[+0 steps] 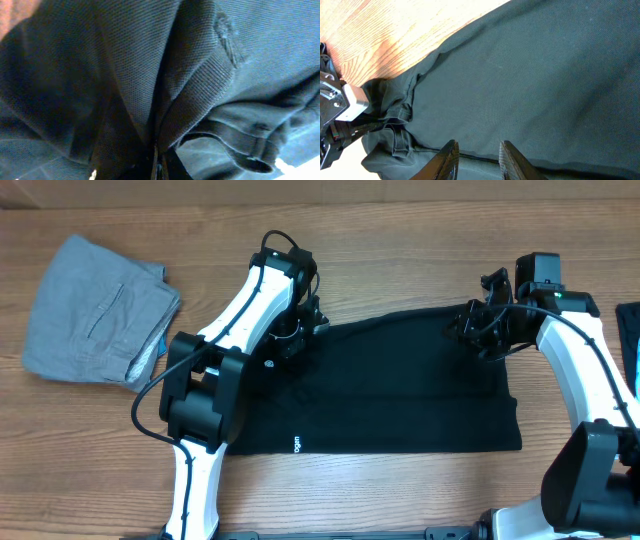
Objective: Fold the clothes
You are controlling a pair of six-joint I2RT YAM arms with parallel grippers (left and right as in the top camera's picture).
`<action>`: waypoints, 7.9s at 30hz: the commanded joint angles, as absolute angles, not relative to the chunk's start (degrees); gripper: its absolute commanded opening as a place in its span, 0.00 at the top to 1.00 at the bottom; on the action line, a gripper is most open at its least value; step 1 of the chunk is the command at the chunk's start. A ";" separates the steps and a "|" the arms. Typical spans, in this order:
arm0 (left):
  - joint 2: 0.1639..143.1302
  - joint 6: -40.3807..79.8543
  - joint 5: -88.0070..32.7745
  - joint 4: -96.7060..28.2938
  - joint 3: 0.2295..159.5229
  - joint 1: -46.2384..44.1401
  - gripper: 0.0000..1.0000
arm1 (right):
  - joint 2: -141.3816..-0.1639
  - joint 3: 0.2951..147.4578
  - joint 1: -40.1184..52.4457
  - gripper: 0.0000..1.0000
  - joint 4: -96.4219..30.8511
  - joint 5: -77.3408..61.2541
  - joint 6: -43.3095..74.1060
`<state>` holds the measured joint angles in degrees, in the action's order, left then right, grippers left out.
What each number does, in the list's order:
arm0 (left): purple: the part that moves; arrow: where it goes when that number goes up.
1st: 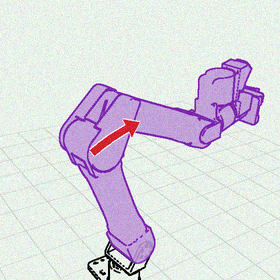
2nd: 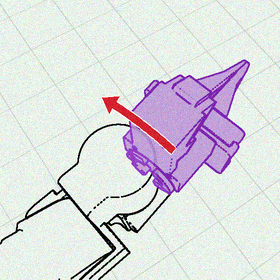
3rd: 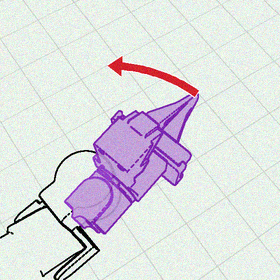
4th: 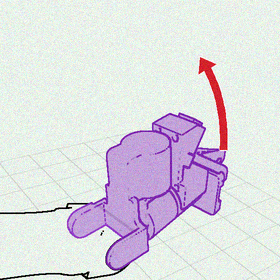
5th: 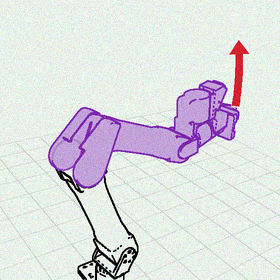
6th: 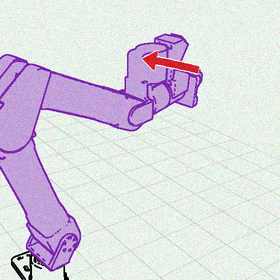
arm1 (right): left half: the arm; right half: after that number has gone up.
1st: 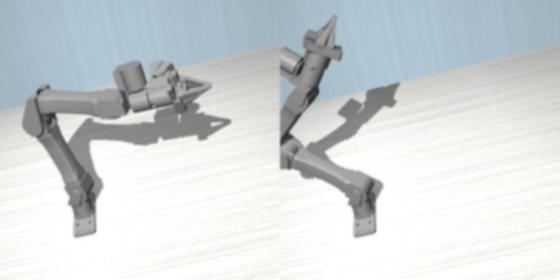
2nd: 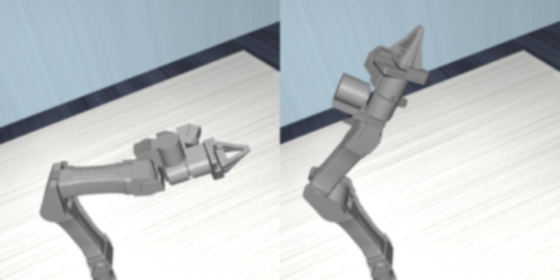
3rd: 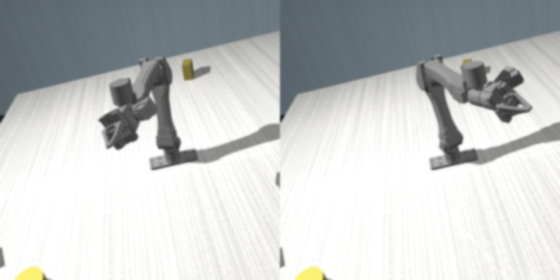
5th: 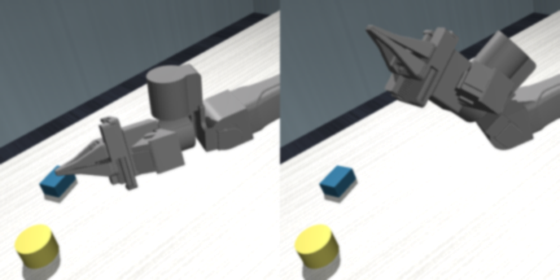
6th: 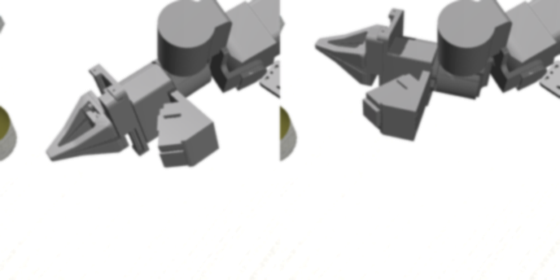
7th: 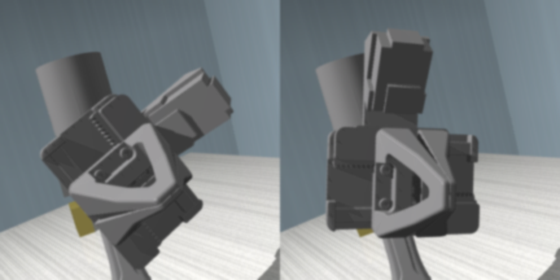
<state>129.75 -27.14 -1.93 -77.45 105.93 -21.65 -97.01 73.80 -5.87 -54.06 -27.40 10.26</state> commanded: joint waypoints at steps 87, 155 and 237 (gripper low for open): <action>129.62 -20.08 -1.91 -86.28 117.40 -21.28 0.96 | -119.26 75.07 -12.99 0.53 -15.84 -7.51 15.00; 117.82 -12.78 -8.54 -96.86 97.21 -20.25 0.96 | -104.25 78.83 -19.94 0.96 -70.43 -4.49 13.54; 116.14 -6.02 -13.61 -74.19 83.72 -11.73 0.72 | -104.49 63.92 -22.90 0.76 -57.93 -17.26 13.28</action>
<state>117.38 -4.86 -11.25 -74.78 84.07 -11.77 -105.27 64.95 -22.85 -58.22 -16.47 12.93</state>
